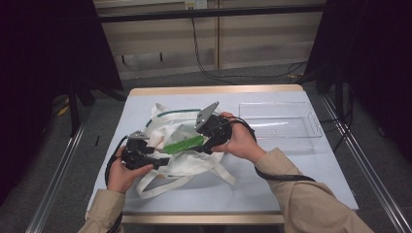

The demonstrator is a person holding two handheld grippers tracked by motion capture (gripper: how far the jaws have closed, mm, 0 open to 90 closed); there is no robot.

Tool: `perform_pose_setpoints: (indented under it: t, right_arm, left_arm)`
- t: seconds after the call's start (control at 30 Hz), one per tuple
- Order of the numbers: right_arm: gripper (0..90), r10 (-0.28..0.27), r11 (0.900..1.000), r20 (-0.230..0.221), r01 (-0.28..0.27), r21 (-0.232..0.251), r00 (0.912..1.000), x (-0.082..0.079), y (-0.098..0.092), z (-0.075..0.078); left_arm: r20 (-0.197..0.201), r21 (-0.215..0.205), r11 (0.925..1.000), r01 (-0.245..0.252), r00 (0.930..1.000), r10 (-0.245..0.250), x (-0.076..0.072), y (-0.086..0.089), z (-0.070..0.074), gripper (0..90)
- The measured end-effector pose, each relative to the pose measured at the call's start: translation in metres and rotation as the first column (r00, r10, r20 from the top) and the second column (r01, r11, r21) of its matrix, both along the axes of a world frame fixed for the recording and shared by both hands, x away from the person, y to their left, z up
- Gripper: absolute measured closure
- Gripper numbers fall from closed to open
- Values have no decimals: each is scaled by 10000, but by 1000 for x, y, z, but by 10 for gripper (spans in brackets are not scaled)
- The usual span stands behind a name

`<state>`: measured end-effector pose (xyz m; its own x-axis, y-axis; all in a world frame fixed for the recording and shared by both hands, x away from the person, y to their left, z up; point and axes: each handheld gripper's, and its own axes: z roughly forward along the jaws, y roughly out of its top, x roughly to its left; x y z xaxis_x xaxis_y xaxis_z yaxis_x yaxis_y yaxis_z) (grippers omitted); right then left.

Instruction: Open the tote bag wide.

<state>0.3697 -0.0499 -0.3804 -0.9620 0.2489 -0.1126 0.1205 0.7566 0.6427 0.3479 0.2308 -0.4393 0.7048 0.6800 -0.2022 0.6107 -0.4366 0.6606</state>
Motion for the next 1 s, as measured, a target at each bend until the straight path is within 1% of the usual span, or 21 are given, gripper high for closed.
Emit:
perform_pose_setpoints:
  t: [0.07,0.13,0.2,0.23,0.33,0.37,0.43,0.57,0.6,0.7,0.77,0.83,0.87,0.93,1.0]
  right_arm:
    - [335,112,9999,1,-112,-121,9999,0,3,1]
    - [337,100,9994,-11,-101,-342,9999,1,5,2]
    - [339,172,9992,26,-171,-372,9998,1,7,2]
    - [343,214,9989,66,-211,-423,9997,2,9,3]
    - [354,359,9981,105,-353,-511,9993,2,12,3]
    - [354,364,9976,96,-358,-590,9993,2,13,3]
    - [367,424,9968,85,-417,-677,9991,2,15,2]
    - [417,595,9952,168,-580,-793,9981,2,18,1]
    - [435,666,9943,194,-647,-849,9976,1,20,1]
    - [489,805,9918,297,-771,-1020,9963,0,22,-1]
    - [532,885,9914,350,-846,-1000,9955,0,23,-2]
    - [561,996,9892,471,-937,-1126,9939,0,23,-2]
    - [577,966,9889,469,-906,-1177,9942,0,23,-2]
    - [608,1137,9862,532,-1062,-1274,9921,0,23,-2]
    - [629,1128,9859,574,-1045,-1304,9920,-1,23,-1]
  left_arm:
    - [-10,-35,10000,16,10000,-16,0,0,0,167]
    - [44,-97,10000,12,10000,-11,0,0,0,167]
    - [59,50,10000,75,10000,-76,0,0,0,163]
    - [23,-41,10000,29,10000,-29,0,-1,0,161]
    - [-6,-25,9999,157,9999,-157,0,-1,1,162]
    - [-16,-90,9999,95,10000,-95,0,-1,1,162]
    - [-35,-47,9999,101,9999,-101,0,-1,2,156]
    - [-9,-1,10000,82,10000,-82,0,-2,1,136]
    - [8,67,9999,142,9999,-143,0,-2,1,136]
    - [26,93,9998,170,9999,-170,0,-2,1,133]
    - [68,104,9998,170,9998,-171,0,-3,1,133]
    - [61,114,9998,162,9998,-163,0,-3,1,132]
    - [61,127,9998,160,9999,-161,0,-3,1,131]
    - [64,175,9997,178,9998,-179,0,-3,1,127]
    - [81,152,9998,147,9999,-148,0,-3,1,127]
